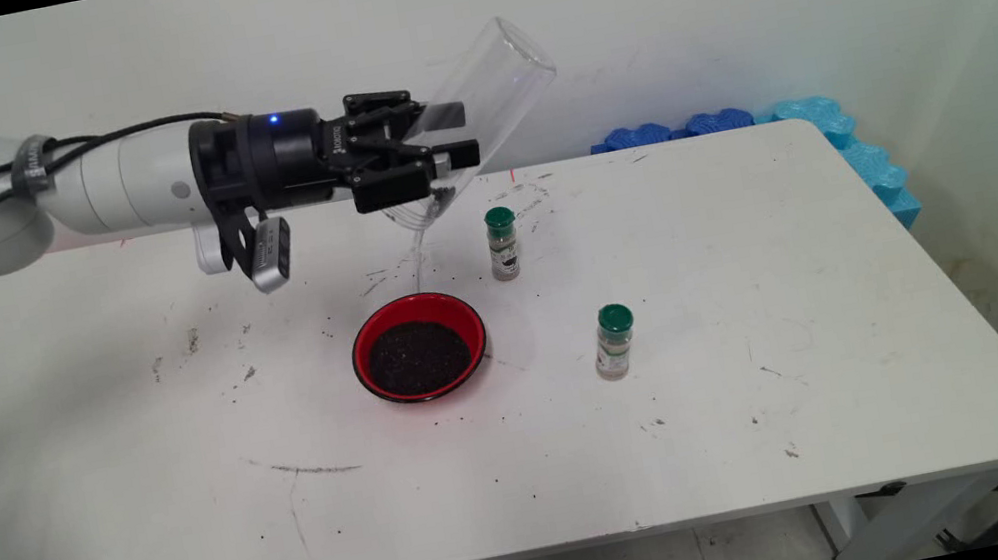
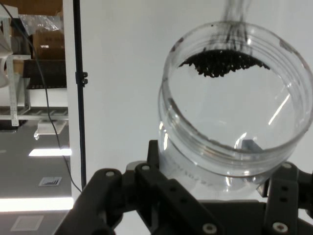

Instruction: Pour the black seasoning powder in the red bowl

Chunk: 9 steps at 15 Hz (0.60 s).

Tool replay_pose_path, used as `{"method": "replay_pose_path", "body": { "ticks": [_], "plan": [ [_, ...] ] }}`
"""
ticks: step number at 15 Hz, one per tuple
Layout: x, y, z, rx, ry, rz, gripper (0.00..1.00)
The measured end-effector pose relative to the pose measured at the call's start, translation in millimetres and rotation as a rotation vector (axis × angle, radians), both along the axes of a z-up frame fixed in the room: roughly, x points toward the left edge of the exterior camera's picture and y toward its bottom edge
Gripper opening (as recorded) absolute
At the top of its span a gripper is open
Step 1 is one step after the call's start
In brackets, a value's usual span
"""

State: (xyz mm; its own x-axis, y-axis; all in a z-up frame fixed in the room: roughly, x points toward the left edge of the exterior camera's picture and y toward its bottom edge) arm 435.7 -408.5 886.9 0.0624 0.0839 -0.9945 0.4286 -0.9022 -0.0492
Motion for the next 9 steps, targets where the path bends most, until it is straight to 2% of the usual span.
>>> {"method": "replay_pose_path", "body": {
  "ticks": [5, 9],
  "plan": [
    [3.5, -0.2, -2.2, -0.028, -0.033, -0.003, 0.0],
    [6.0, -0.5, -0.2, -0.074, -0.079, -0.019, 0.0]
  ]
}}
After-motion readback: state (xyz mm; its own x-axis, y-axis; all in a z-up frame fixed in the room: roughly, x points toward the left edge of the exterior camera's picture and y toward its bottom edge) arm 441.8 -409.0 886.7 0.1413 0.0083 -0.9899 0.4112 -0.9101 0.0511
